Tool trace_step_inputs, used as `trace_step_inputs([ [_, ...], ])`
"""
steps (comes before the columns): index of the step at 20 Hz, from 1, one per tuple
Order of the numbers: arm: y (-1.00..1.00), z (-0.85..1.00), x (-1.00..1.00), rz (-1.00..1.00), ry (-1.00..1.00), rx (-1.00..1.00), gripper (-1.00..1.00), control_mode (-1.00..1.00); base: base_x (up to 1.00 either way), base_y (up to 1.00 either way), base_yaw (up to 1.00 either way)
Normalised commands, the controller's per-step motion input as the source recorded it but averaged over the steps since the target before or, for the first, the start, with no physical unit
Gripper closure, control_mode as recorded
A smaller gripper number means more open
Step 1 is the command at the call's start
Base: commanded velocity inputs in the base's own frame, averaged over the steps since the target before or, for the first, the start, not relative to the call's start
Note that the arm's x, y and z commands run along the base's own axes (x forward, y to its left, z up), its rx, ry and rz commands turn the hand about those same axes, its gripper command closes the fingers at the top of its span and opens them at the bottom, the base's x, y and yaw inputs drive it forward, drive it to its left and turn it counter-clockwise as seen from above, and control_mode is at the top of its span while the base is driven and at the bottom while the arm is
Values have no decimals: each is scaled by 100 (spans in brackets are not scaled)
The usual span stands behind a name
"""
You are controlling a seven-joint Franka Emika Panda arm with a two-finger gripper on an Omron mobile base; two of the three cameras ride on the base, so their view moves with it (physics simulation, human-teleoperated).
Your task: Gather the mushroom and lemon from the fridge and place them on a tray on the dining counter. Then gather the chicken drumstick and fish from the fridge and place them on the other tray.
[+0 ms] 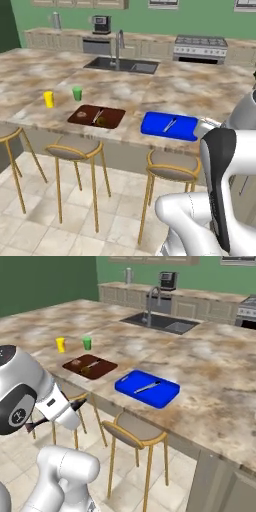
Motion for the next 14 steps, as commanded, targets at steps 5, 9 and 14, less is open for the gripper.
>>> trace_step_inputs([
  [5, 0, 0, 0, 0, 0, 0, 100, 100, 67, 36, -46],
  [9, 0, 0, 0, 0, 0, 0, 100, 100, 68, 33, -44],
  [14, 0, 0, 0, 0, 0, 0, 100, 100, 69, 37, -43],
])
